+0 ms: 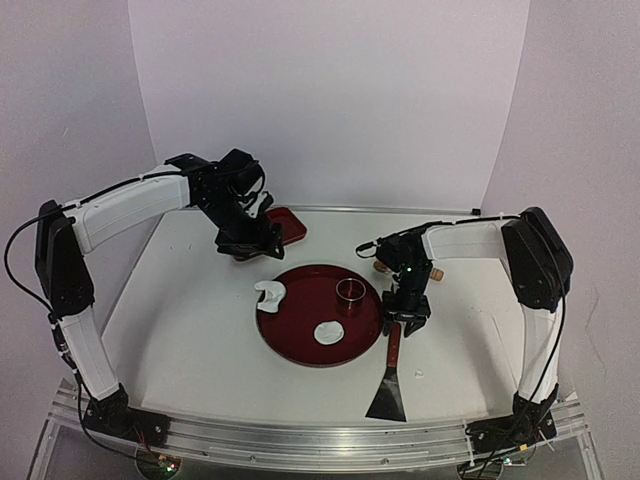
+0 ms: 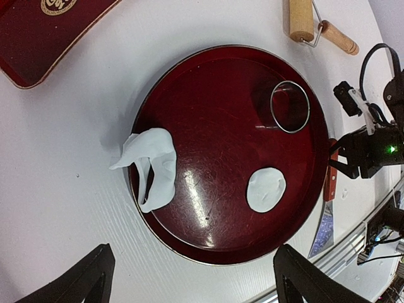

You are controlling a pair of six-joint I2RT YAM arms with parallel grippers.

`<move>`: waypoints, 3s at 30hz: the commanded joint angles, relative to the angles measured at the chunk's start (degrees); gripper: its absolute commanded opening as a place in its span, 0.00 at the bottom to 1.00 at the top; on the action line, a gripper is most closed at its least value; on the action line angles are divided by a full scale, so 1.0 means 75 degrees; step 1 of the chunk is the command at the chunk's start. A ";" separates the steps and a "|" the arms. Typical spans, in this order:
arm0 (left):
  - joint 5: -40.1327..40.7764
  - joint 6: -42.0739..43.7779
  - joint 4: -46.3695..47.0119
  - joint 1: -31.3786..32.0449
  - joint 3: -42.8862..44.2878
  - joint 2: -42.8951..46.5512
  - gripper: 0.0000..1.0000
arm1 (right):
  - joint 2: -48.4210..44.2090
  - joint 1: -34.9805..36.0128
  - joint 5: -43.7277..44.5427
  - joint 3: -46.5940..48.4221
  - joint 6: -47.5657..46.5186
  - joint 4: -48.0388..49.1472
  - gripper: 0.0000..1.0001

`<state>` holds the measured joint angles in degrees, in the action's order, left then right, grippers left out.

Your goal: Roll out the dumpling wrappers from the dough

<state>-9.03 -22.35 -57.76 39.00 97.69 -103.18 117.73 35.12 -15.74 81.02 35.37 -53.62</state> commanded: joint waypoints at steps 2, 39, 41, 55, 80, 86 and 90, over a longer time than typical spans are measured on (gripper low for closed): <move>0.0033 0.0130 0.0134 0.0004 -0.0142 0.0506 0.88 | 0.0167 0.0134 0.0622 0.0255 0.0441 -0.0338 0.38; -0.4551 0.0351 0.5550 0.0565 -0.0349 -0.0241 0.76 | -0.1784 0.0111 0.1308 0.4150 0.1940 -0.1968 0.00; -0.4818 0.0374 0.5490 0.0714 0.0080 -0.0665 0.75 | -0.1754 0.0111 0.1229 0.4389 0.2042 -0.1965 0.00; -0.5531 0.0242 0.5230 0.0880 0.1413 -0.2186 0.68 | -0.2120 0.0116 0.0815 0.4421 0.2770 -0.0846 0.00; -0.6286 0.0131 0.4726 0.0772 0.1723 -0.1956 0.00 | -0.2348 -0.0210 -0.0570 0.4327 0.0831 -0.0040 0.66; -0.7767 -0.0163 0.3320 0.0478 0.2341 -0.1759 0.00 | -0.3180 -0.1016 -0.3064 0.3048 -0.1637 0.0481 0.80; -0.9080 -0.1269 0.3489 0.0327 0.2364 -0.1665 0.00 | -0.3343 -0.1448 -0.5561 0.2487 -0.1378 0.1621 0.76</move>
<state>-64.28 -24.86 -30.24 42.42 112.06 -120.46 94.91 26.85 -36.27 102.49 29.84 -50.98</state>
